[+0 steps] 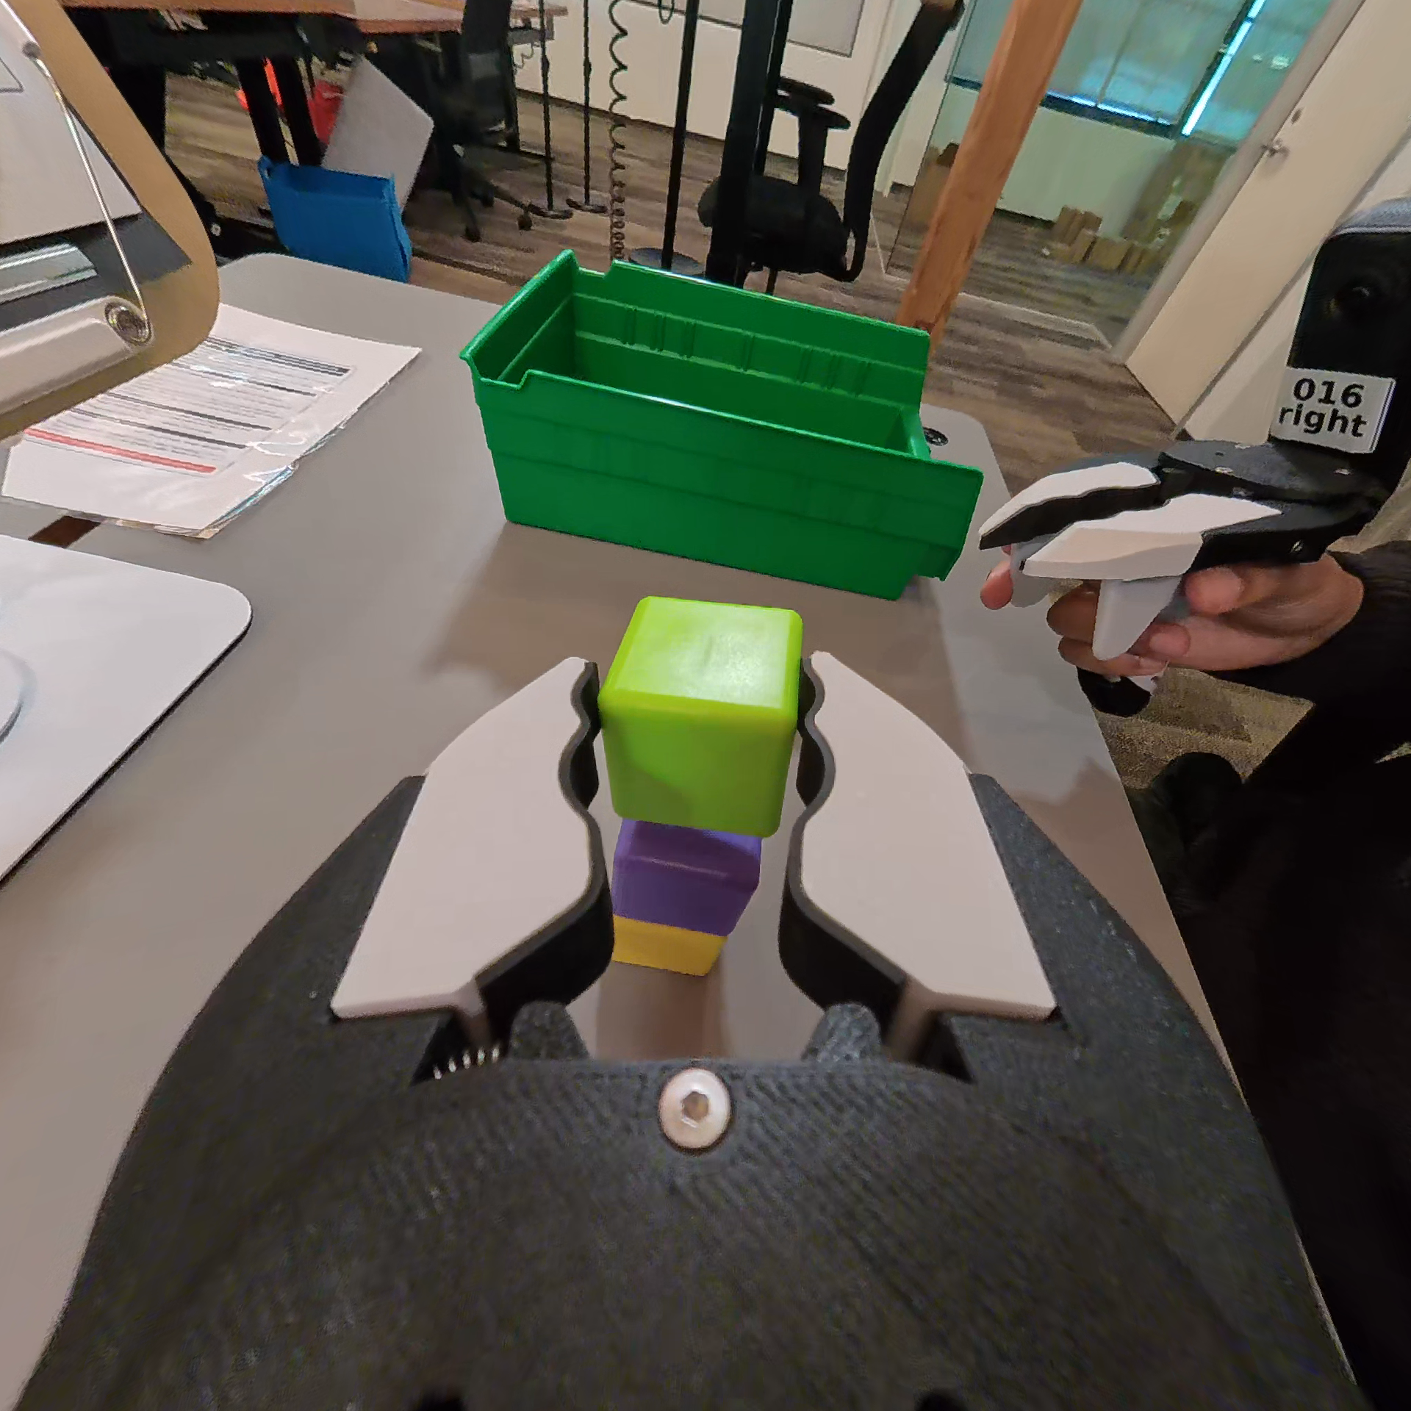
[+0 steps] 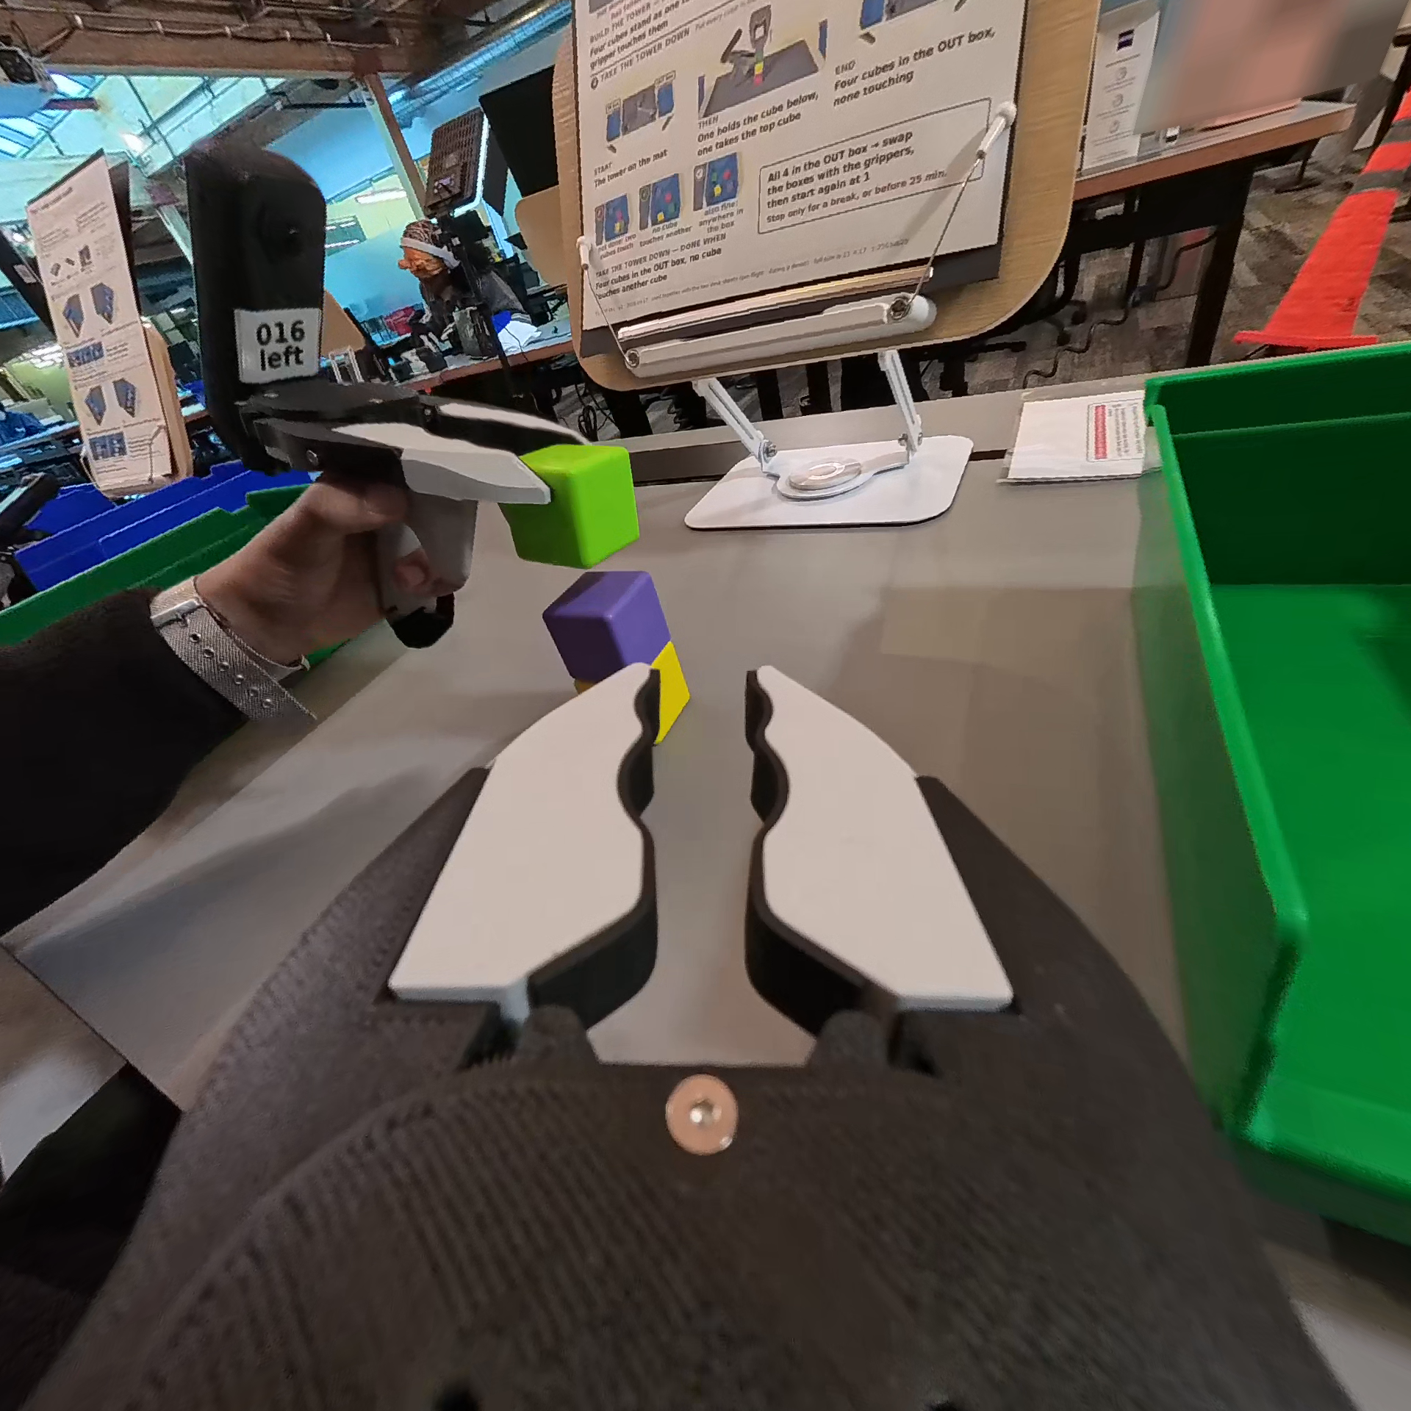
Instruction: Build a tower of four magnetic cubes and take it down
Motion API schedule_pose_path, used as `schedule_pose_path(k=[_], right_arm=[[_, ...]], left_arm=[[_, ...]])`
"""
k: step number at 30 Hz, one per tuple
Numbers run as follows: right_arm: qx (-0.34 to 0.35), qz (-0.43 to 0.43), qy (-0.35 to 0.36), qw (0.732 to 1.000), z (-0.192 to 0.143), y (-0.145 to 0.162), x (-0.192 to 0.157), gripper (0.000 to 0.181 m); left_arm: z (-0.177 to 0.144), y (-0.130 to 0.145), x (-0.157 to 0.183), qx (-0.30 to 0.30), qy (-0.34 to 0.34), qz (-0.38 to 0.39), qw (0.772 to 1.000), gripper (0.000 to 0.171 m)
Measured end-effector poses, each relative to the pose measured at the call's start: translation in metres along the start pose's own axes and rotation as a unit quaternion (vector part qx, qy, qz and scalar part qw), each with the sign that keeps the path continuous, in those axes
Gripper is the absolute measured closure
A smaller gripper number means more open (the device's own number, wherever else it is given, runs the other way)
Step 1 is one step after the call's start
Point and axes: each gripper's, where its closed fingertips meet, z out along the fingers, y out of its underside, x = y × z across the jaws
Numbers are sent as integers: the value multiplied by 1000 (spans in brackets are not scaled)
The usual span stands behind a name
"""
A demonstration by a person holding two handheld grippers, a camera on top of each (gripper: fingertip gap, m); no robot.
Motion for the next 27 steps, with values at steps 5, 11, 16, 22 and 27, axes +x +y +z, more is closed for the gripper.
schedule_pose_path(k=[5,11,16,22,27], right_arm=[[-3,-1,-4,1000,2,1,-2,160],[-2,1,-4,1000,2,0,-2,160],[-2,1,-4,1000,2,0,-2,160],[-1,2,-4,1000,2,0,-2,160],[-2,3,-4,1000,2,0,-1,160]], left_arm=[[3,4,0,9,-5,1,1000,122],[5,11,-2,-1,-12,3,1000,122],[4,12,-4,2,-8,-2,1000,122],[4,19,-6,-4,-4,-2,1000,122],[3,19,-4,-4,4,1,1000,122]])
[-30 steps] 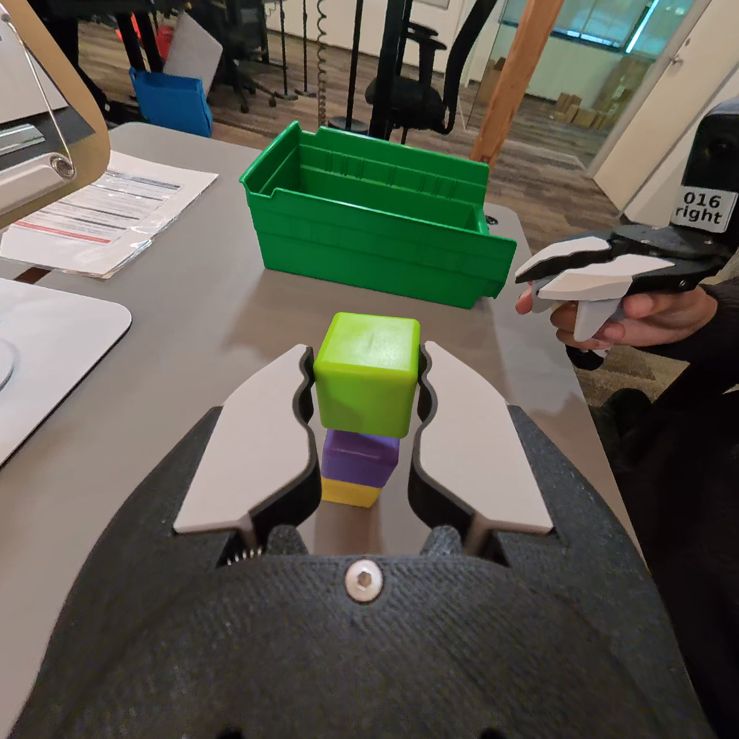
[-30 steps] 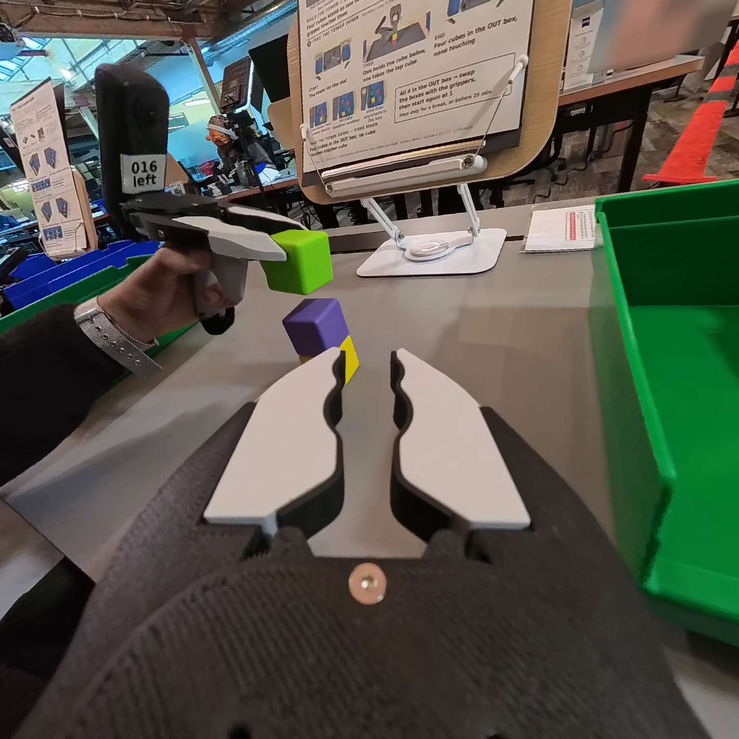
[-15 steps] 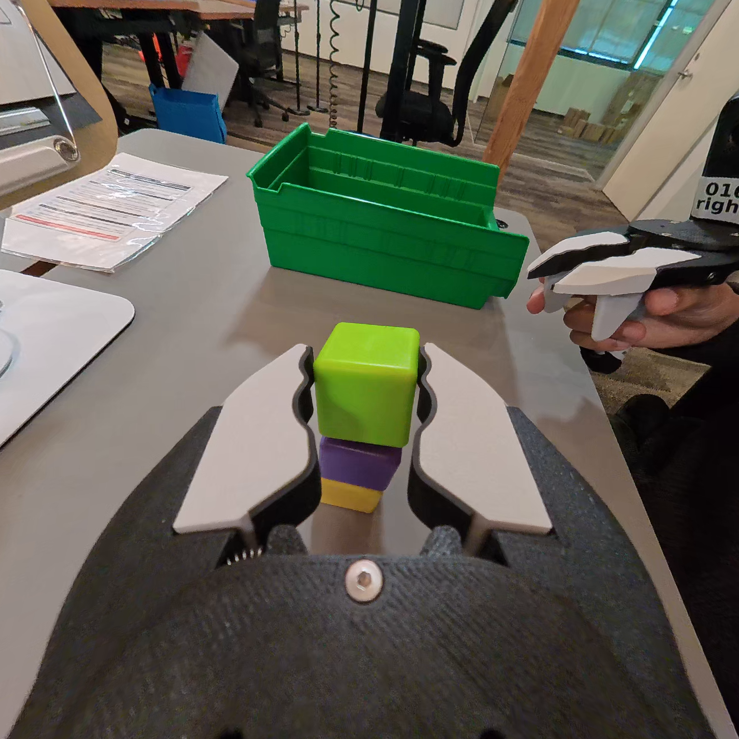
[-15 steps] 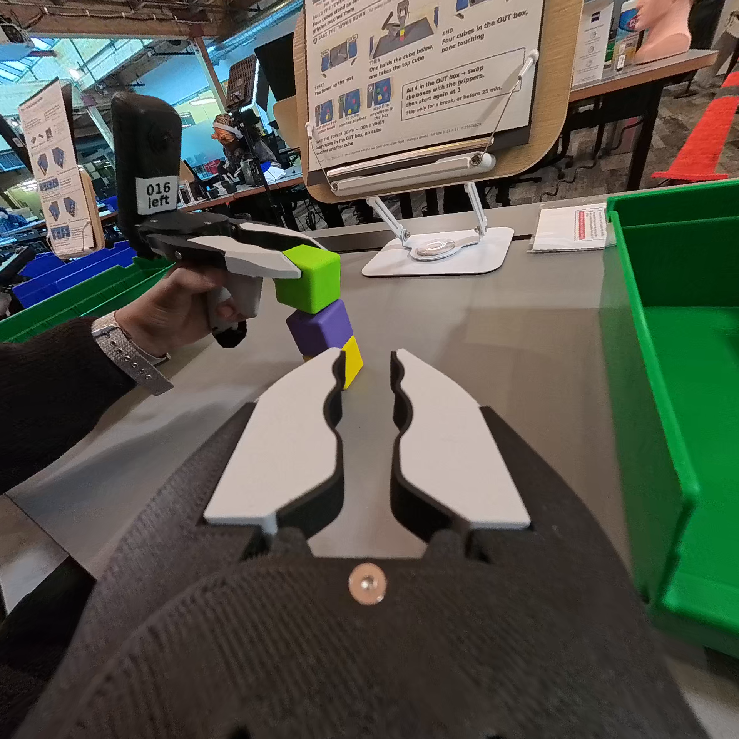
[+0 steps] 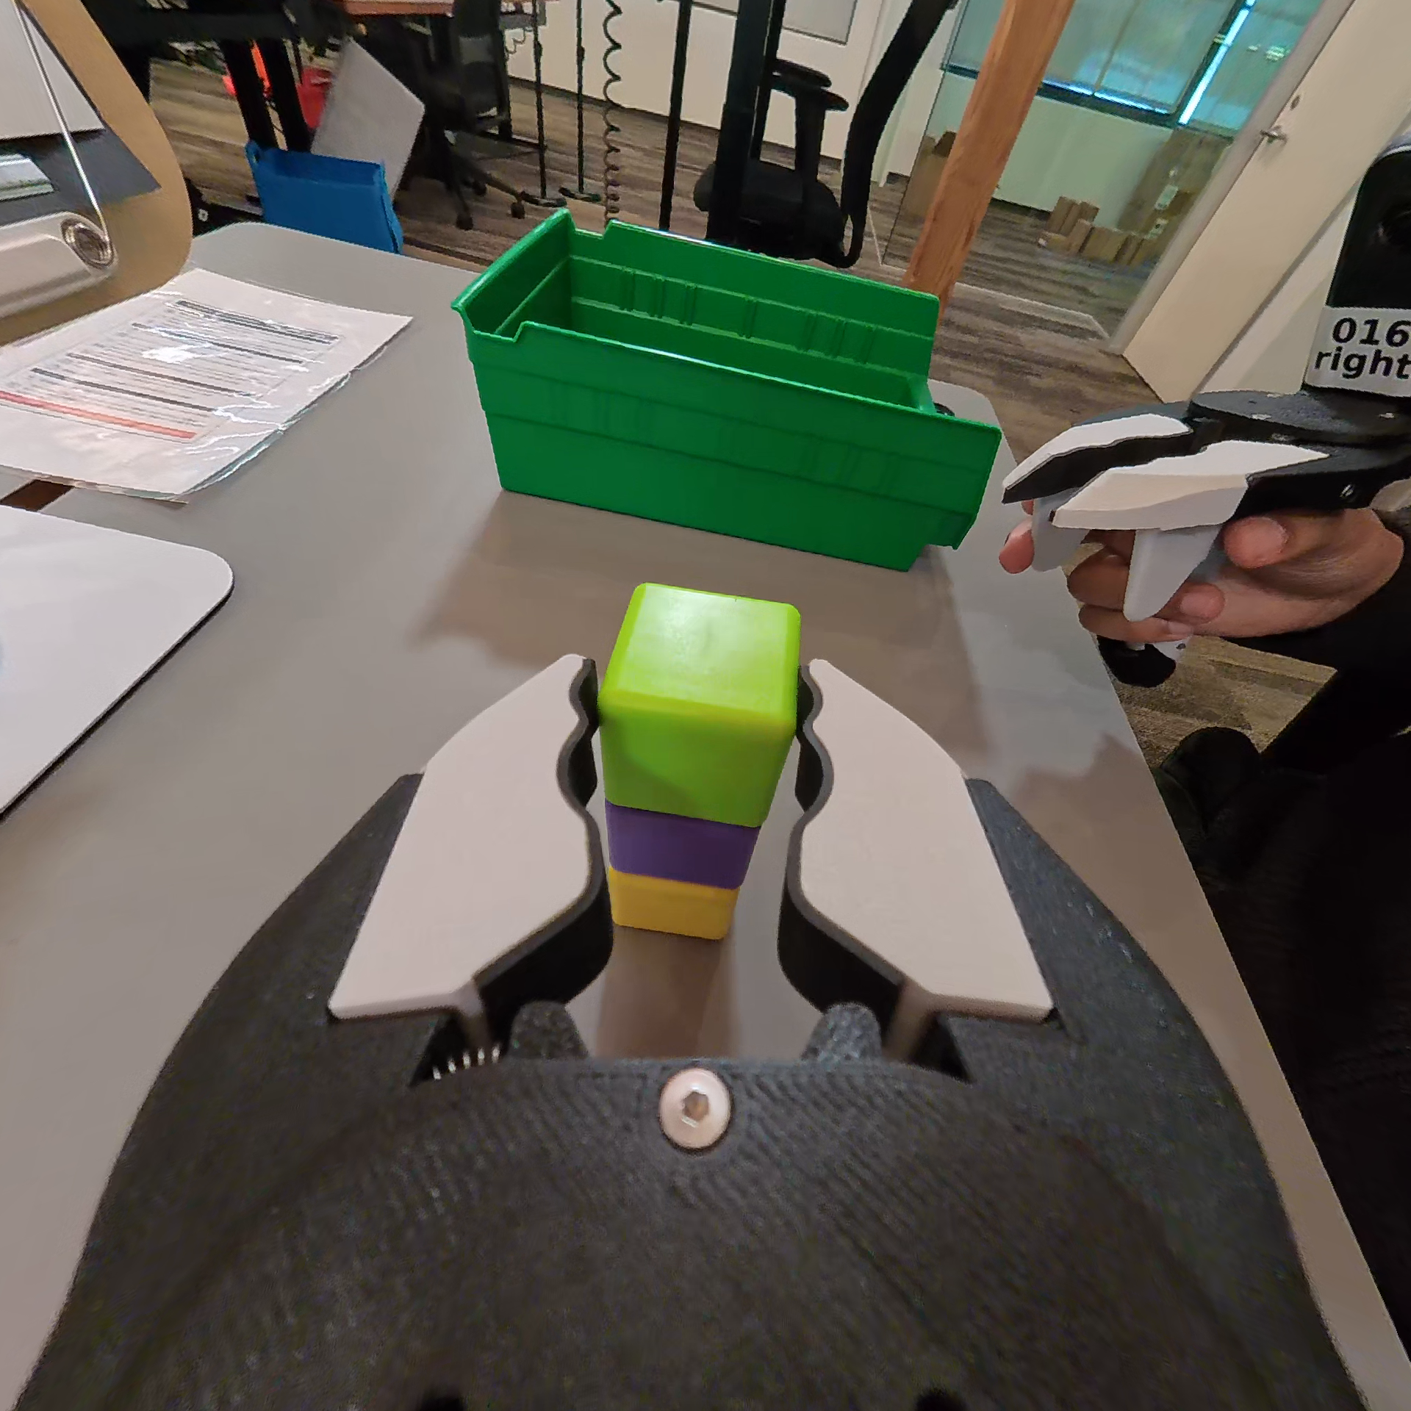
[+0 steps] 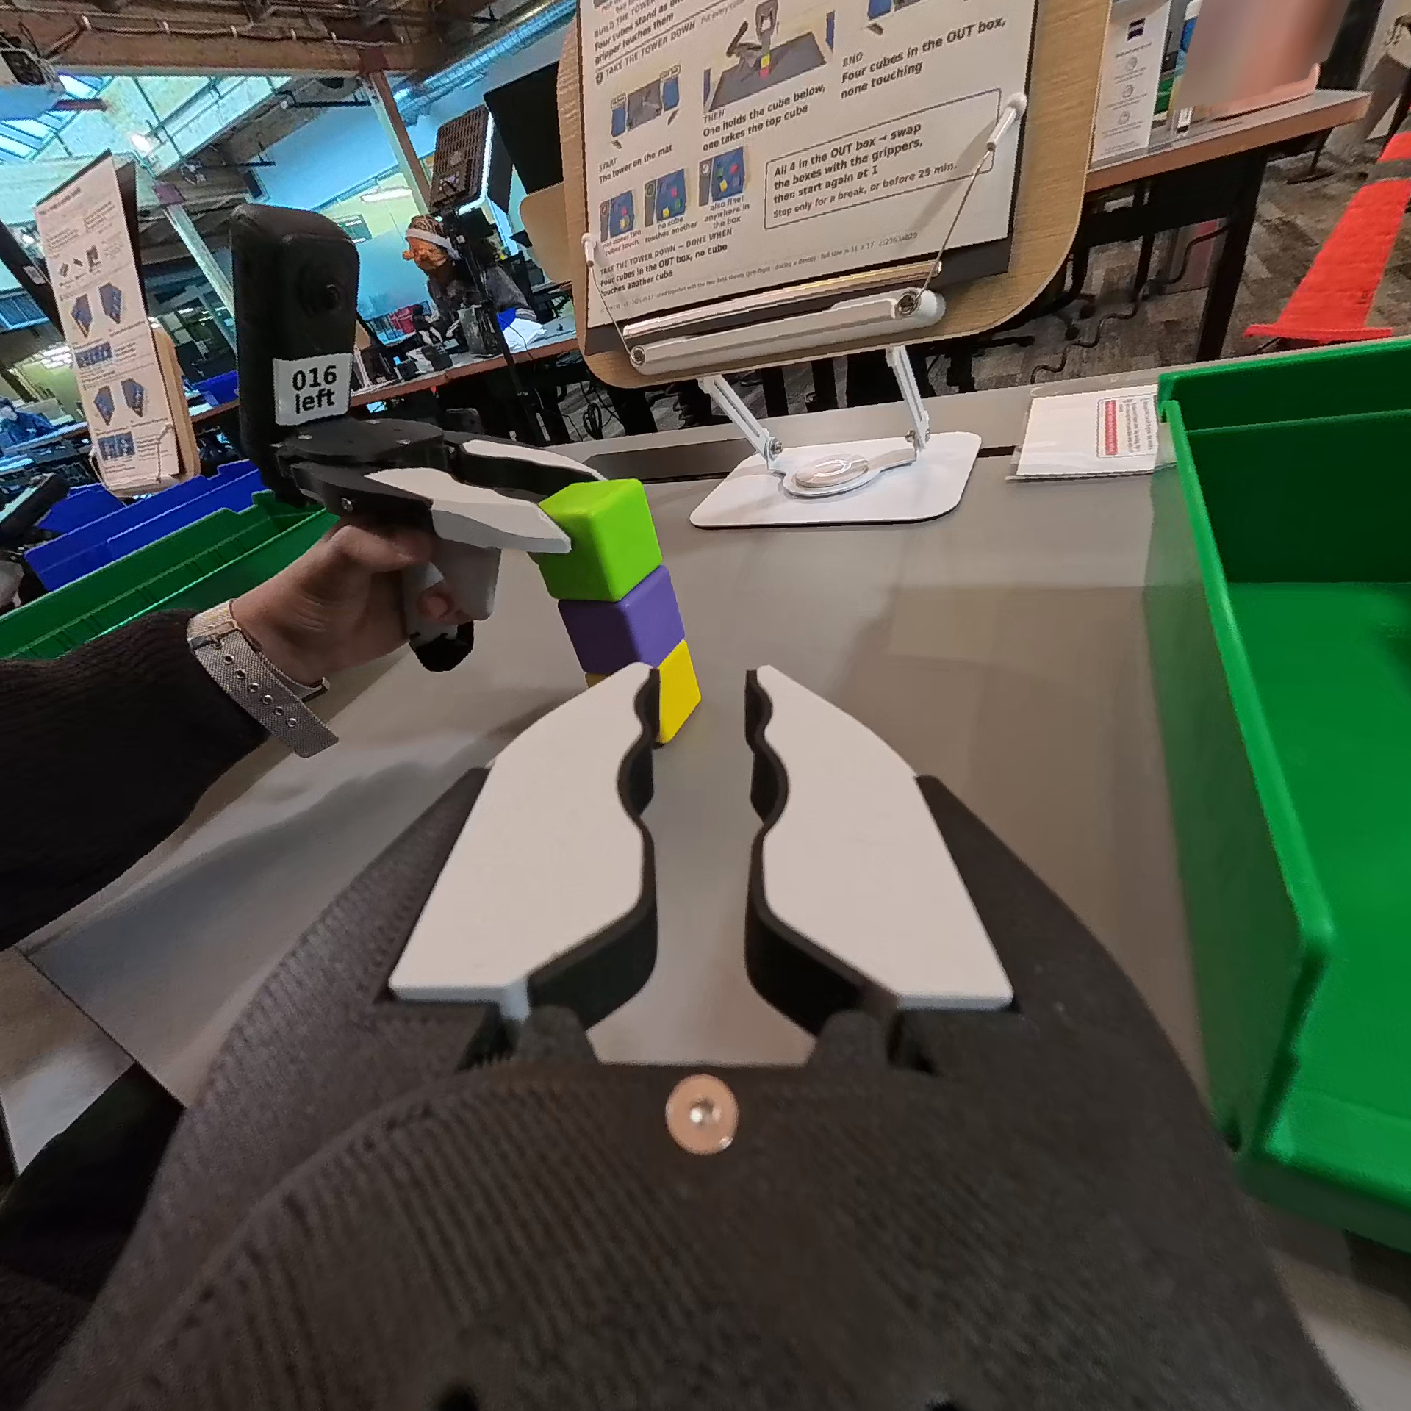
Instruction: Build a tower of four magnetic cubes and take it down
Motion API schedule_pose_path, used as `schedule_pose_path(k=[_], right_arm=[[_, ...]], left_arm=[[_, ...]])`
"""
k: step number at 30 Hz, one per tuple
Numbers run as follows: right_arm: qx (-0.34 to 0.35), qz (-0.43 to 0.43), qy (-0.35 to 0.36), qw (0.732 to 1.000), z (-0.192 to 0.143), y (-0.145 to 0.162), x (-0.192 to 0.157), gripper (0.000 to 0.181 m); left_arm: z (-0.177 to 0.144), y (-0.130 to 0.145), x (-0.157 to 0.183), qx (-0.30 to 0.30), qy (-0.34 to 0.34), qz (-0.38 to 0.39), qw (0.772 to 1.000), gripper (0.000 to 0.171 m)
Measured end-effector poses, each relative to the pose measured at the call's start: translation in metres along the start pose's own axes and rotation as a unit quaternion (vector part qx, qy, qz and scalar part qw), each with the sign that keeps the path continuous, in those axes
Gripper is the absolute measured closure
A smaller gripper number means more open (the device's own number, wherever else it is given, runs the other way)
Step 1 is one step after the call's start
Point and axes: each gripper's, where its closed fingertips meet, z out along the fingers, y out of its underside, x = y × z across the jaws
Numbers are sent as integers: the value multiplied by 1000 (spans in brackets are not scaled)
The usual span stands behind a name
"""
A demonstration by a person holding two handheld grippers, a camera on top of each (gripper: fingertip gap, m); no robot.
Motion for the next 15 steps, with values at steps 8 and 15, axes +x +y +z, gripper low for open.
schedule_pose_path(k=[8,15], right_arm=[[-2,2,-1,1000,0,1,0,160],[-3,1,-1,1000,0,1,0,159]], left_arm=[[1,-1,7,1,19,1,1000,122],[0,-3,7,11,25,-10,1000,117]])
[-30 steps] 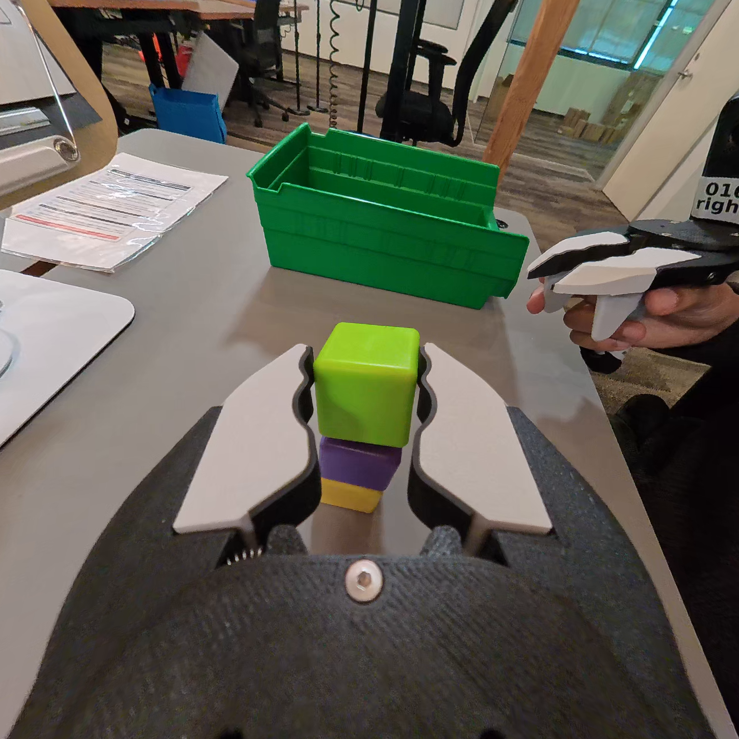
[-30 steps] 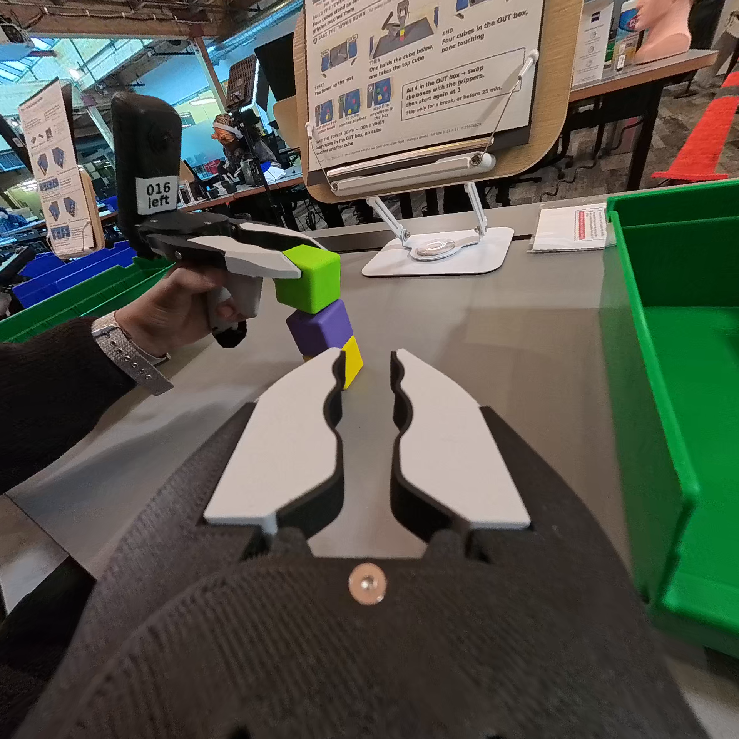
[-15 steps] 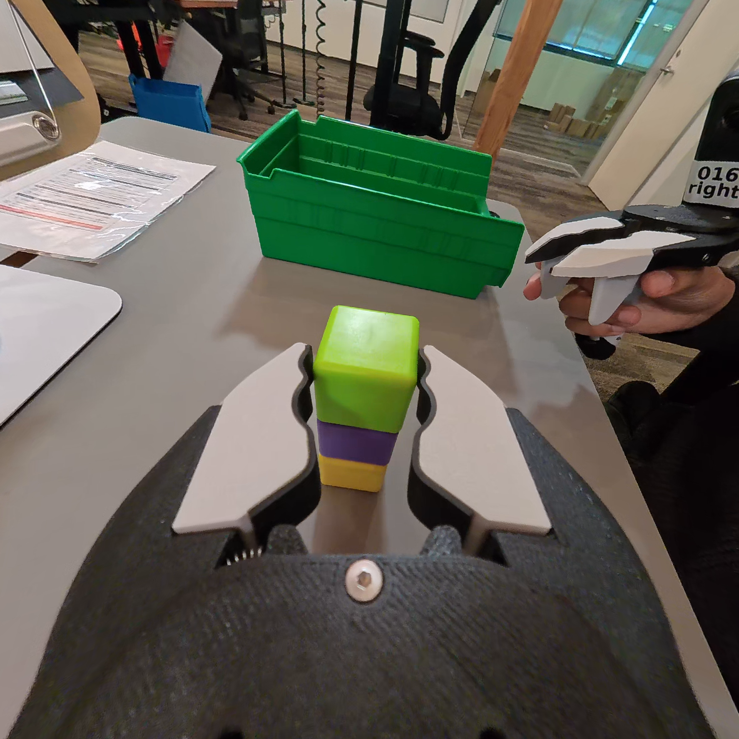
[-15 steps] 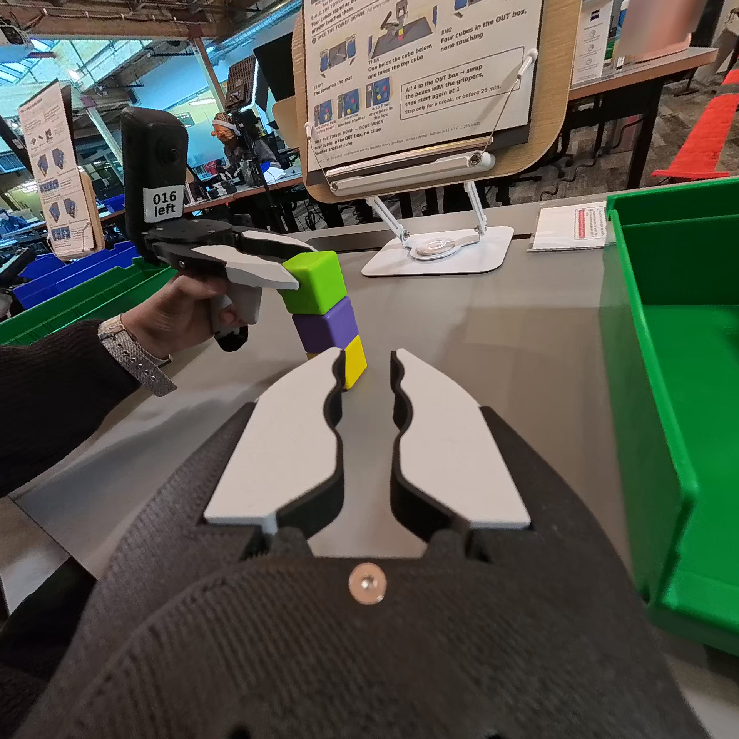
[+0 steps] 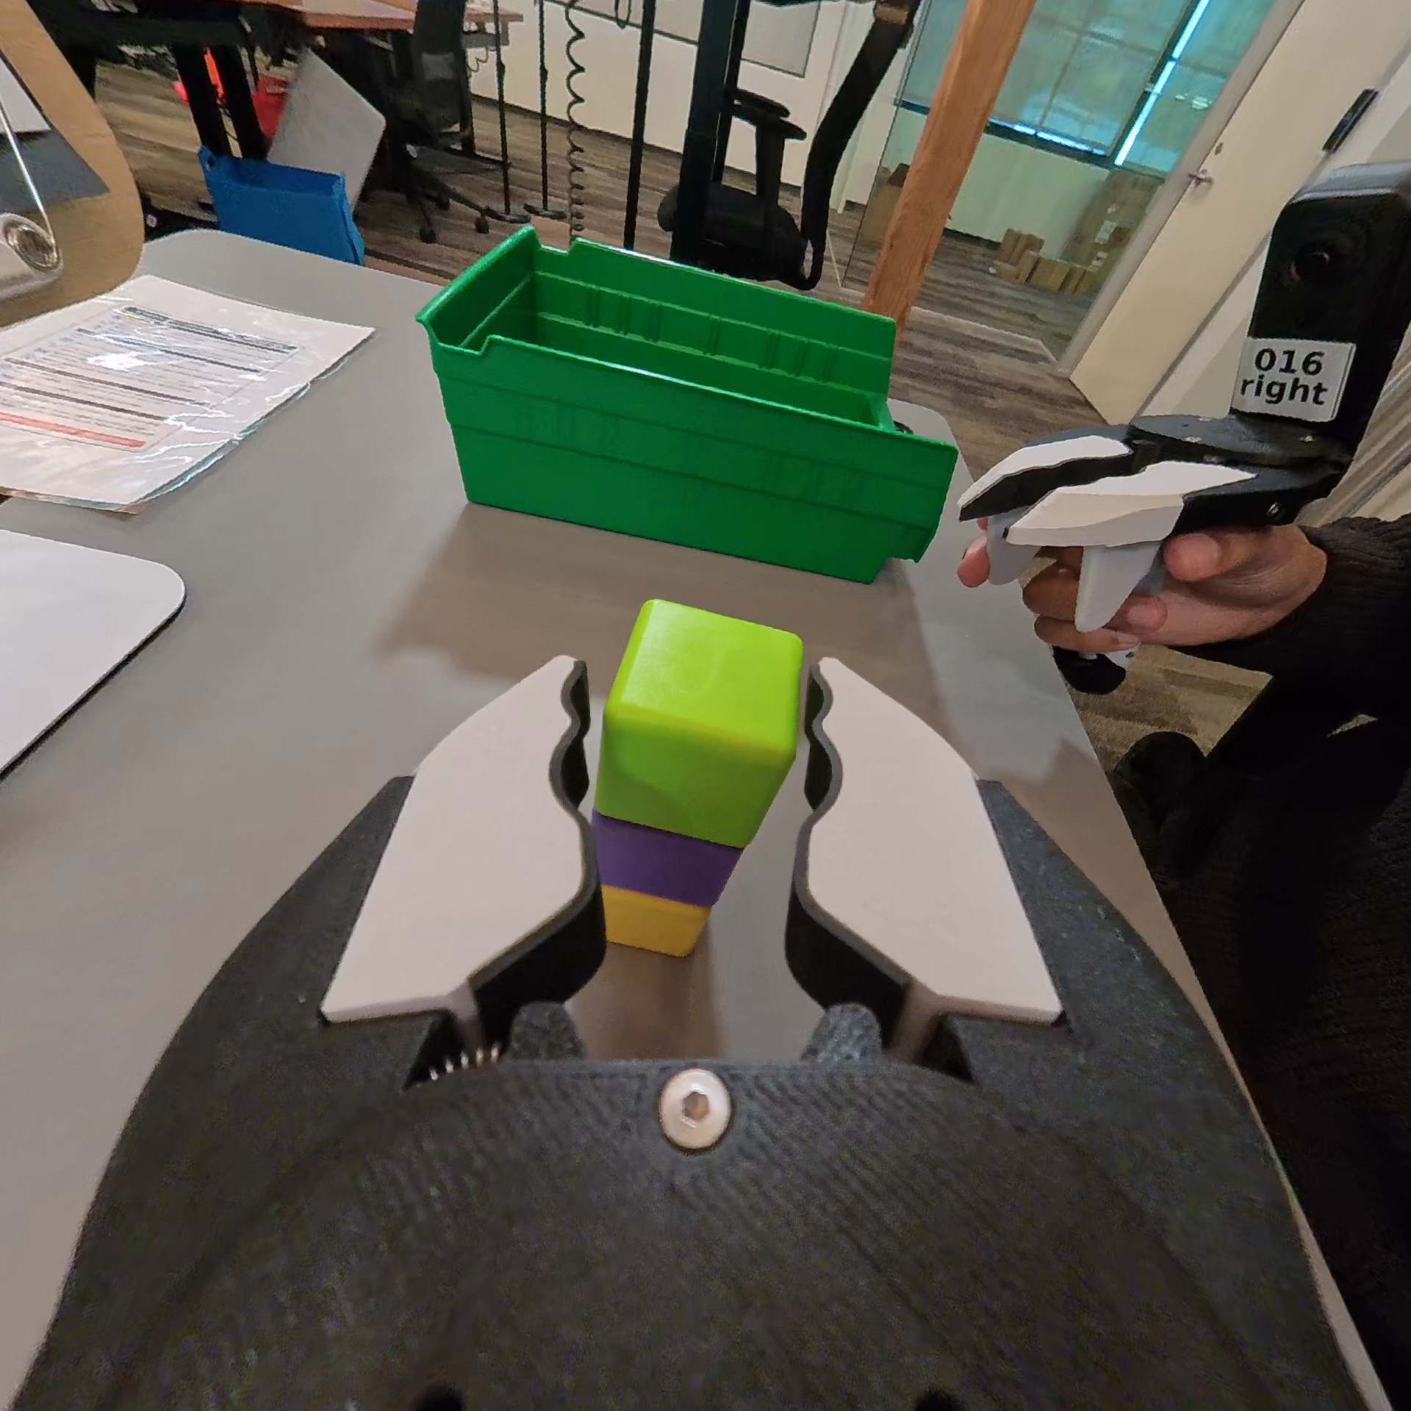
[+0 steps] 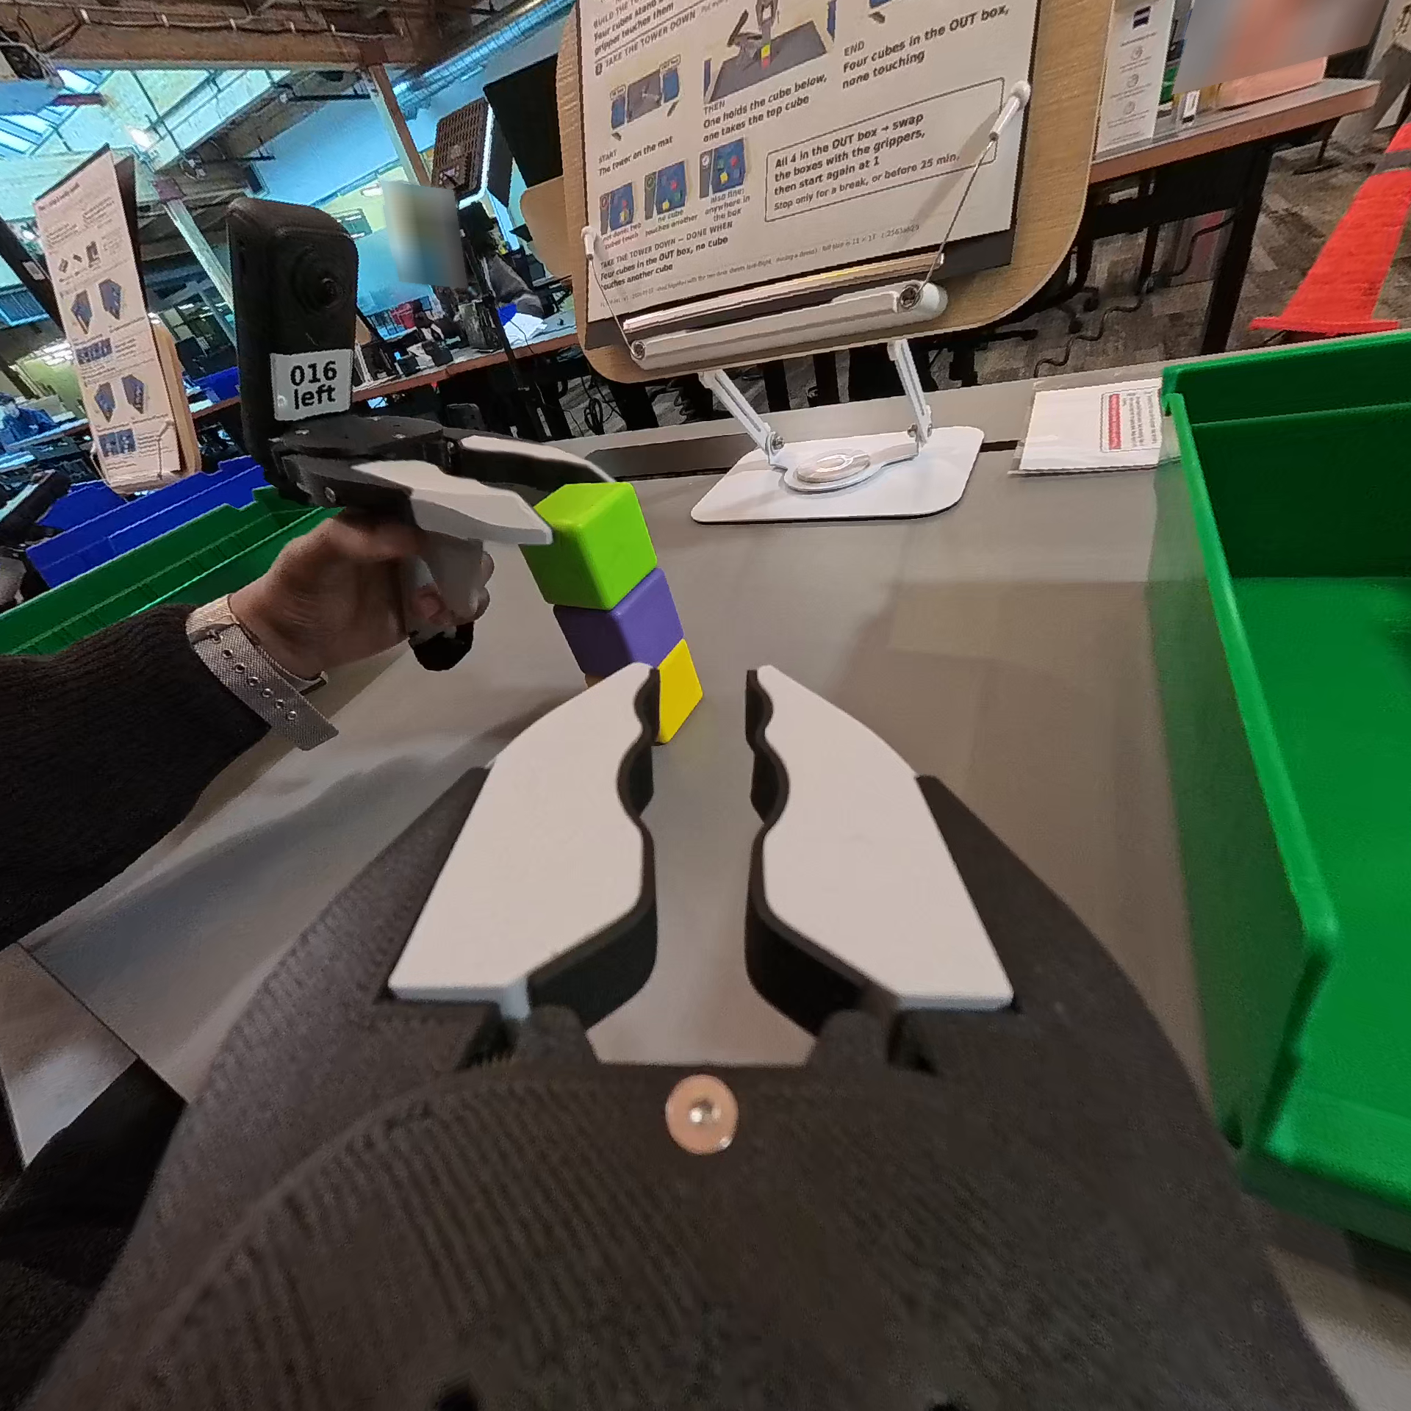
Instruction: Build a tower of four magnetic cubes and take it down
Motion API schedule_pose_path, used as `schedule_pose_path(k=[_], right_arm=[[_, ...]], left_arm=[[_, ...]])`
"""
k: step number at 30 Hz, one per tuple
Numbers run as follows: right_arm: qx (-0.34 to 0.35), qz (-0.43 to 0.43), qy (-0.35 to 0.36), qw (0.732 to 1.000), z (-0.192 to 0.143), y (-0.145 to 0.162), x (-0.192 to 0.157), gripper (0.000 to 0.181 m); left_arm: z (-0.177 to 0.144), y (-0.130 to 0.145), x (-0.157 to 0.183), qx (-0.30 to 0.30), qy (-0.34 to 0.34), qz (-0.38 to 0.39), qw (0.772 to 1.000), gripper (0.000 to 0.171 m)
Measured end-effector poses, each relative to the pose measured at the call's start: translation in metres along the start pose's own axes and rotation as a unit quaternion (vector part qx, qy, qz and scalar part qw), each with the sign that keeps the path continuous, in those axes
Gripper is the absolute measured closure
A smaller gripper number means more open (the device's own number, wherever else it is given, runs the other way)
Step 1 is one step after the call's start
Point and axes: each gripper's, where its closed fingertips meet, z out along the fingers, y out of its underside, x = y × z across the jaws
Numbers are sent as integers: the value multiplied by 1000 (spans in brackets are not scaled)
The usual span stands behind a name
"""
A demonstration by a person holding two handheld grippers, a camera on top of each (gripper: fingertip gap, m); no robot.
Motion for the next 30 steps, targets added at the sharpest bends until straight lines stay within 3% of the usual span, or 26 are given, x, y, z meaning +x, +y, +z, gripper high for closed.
schedule_pose_path(k=[12,15,18,30], right_arm=[[-2,-2,-1,1000,1,1,-1,159],[-2,-3,-4,1000,2,1,-3,159],[-4,-5,-8,1000,4,1,-5,159],[-7,-10,-12,1000,7,2,-8,159]], left_arm=[[-5,-2,-1,1,4,-6,1000,104],[-2,6,-1,-23,0,-9,1000,99],[1,19,-4,-56,-18,2,998,101],[0,24,-4,-72,-28,6,997,120]])
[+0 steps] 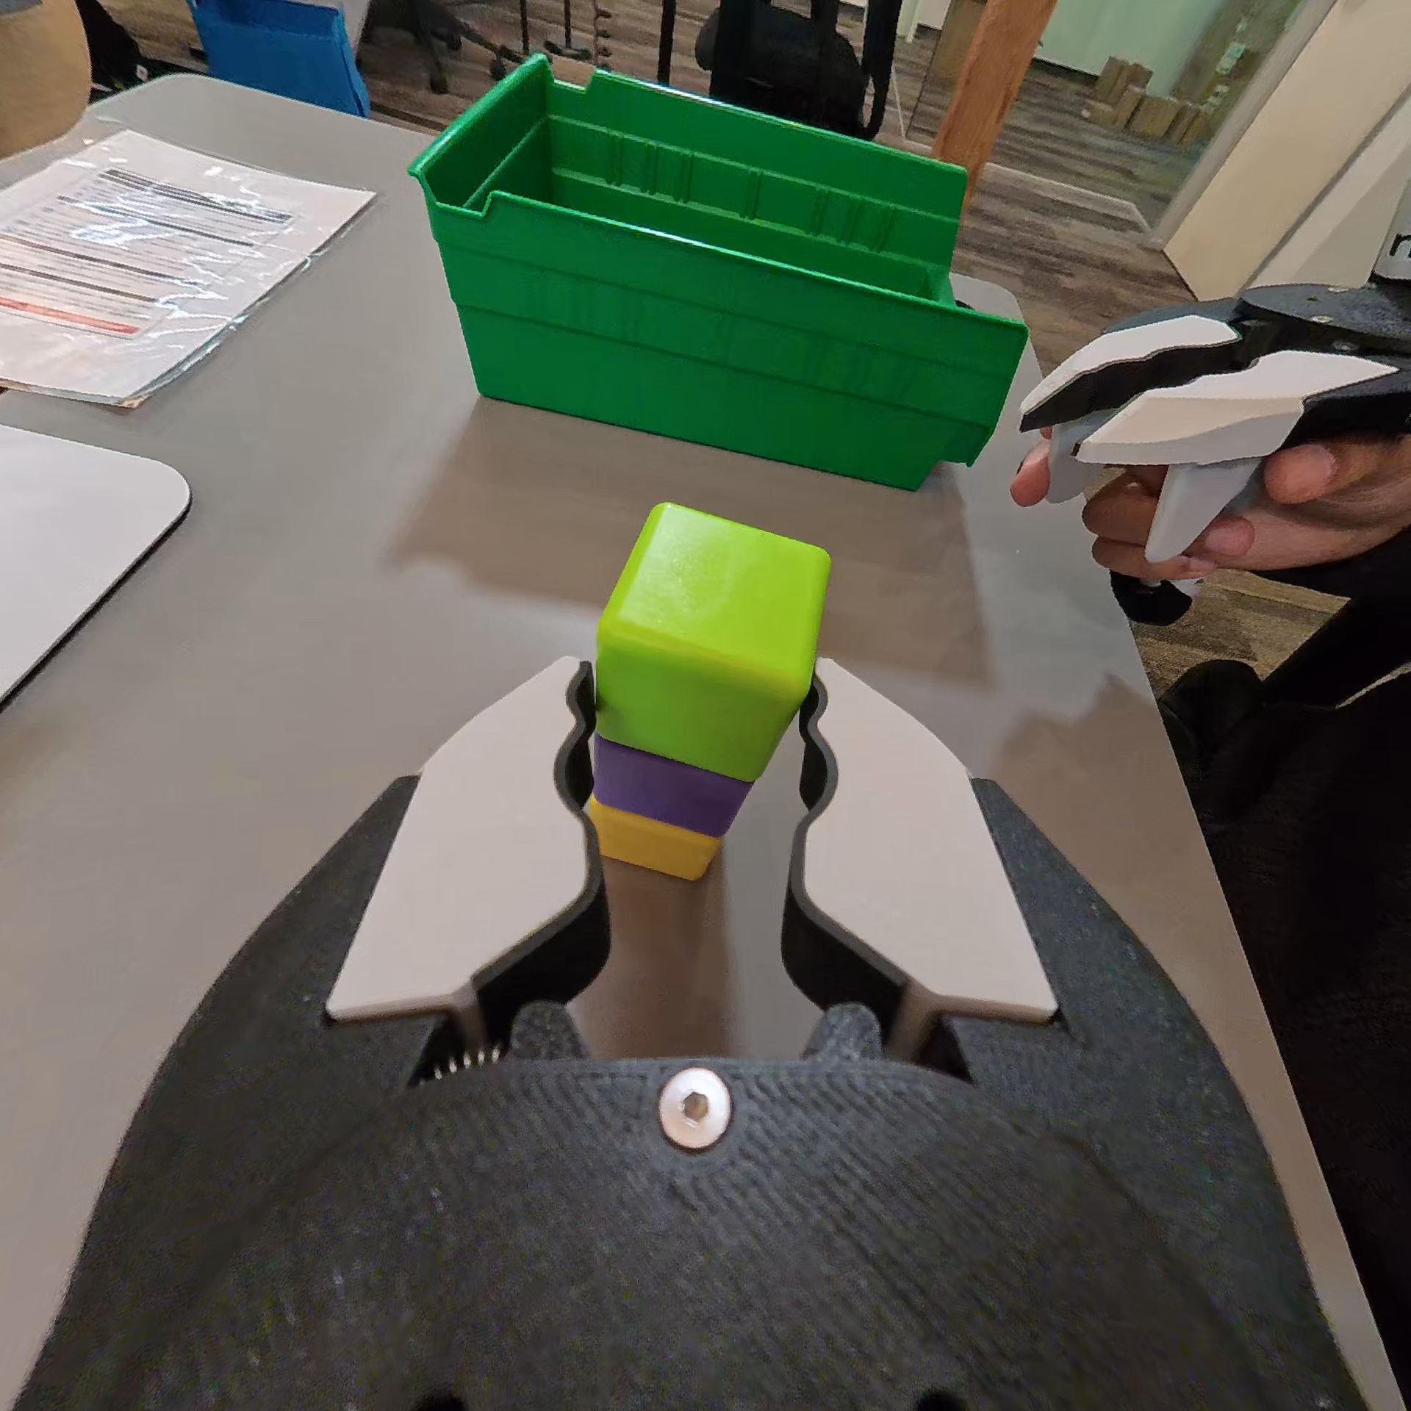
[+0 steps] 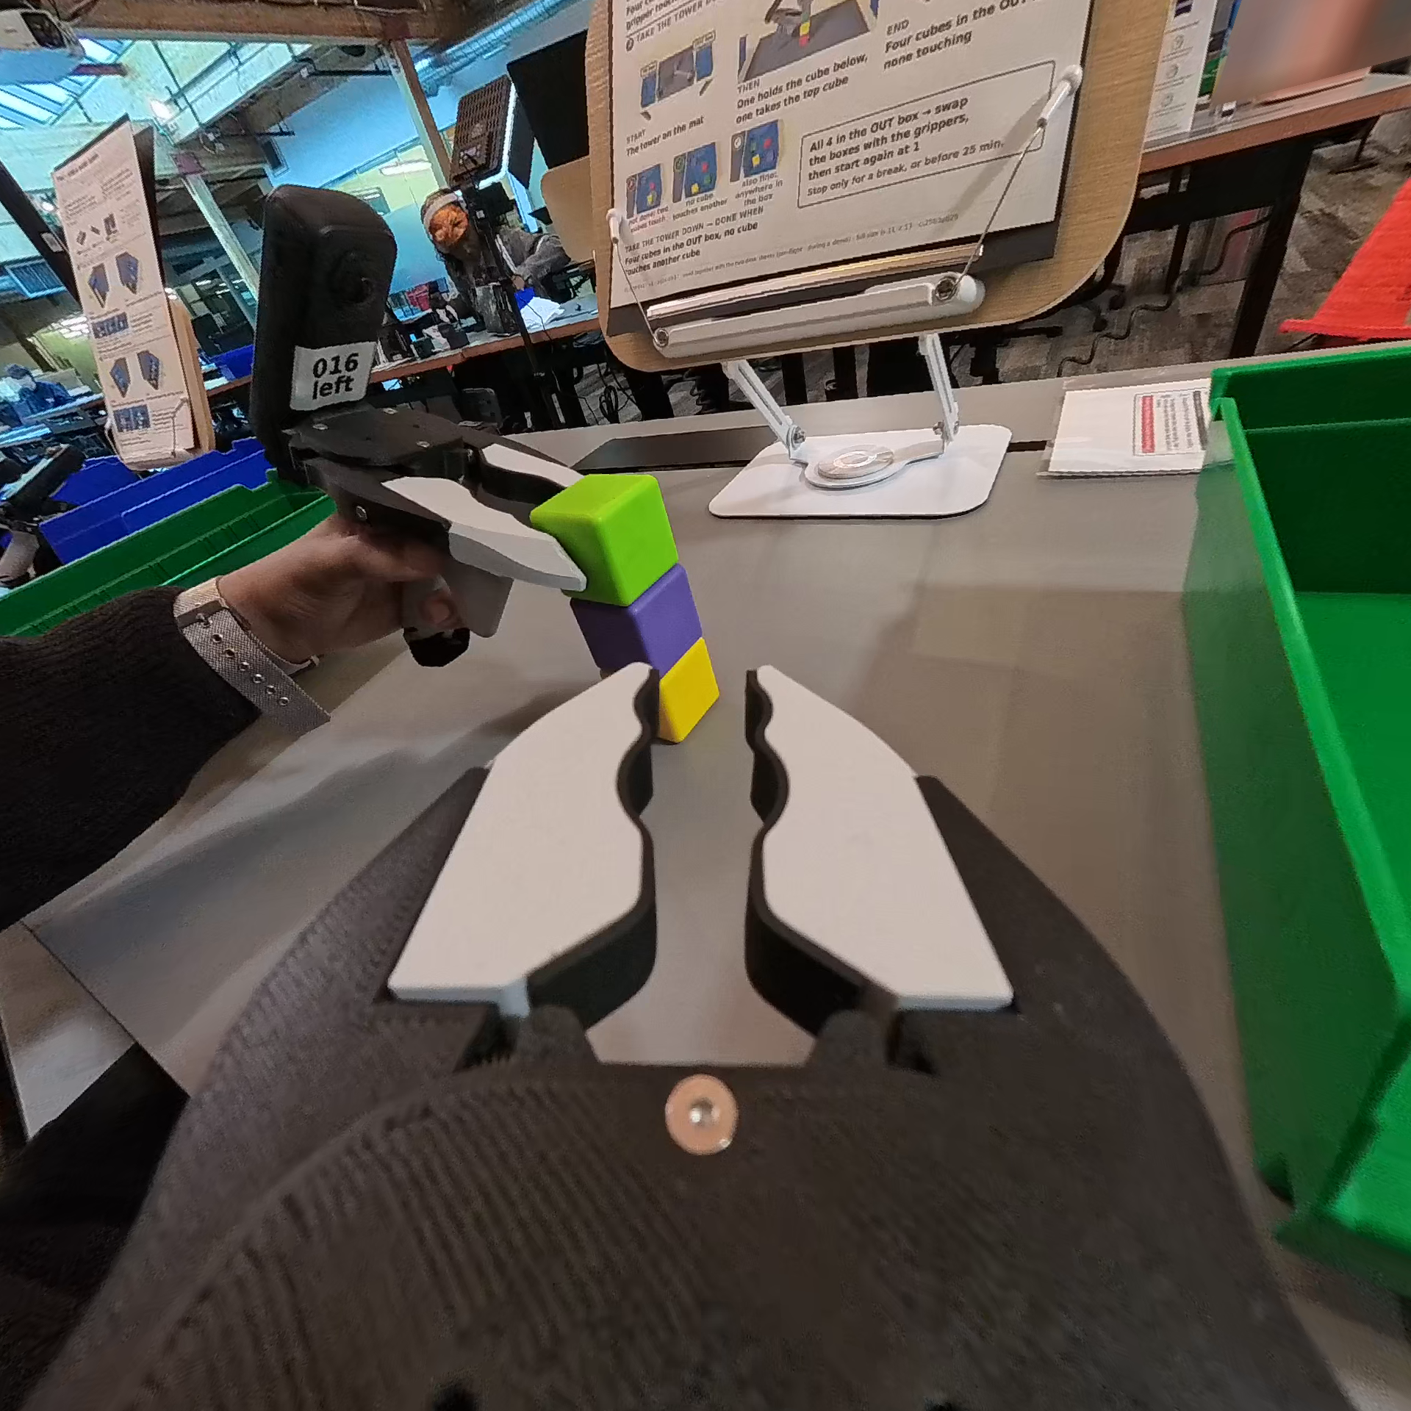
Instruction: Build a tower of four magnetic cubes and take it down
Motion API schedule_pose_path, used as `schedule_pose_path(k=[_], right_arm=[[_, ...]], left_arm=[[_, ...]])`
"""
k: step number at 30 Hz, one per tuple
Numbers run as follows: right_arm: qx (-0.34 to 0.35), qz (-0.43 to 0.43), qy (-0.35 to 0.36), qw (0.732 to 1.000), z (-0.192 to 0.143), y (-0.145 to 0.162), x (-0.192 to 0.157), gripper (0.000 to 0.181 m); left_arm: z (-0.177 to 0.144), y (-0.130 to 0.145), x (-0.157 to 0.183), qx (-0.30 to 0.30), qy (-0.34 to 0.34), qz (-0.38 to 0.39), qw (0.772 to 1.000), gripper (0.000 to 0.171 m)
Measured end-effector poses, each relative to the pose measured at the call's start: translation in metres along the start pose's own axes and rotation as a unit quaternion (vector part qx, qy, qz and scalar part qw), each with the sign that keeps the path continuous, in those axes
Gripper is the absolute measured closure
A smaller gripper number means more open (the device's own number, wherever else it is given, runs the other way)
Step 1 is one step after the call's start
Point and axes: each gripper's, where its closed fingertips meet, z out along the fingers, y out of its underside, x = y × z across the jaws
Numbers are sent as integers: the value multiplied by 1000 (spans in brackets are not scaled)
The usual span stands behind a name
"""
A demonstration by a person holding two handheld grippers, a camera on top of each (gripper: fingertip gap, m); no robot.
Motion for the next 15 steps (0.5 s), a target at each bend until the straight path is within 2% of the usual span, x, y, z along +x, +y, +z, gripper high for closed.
schedule_pose_path(k=[15], right_arm=[[-2,0,0,1000,1,1,0,159]], left_arm=[[-1,1,3,-14,3,-4,1000,120]])
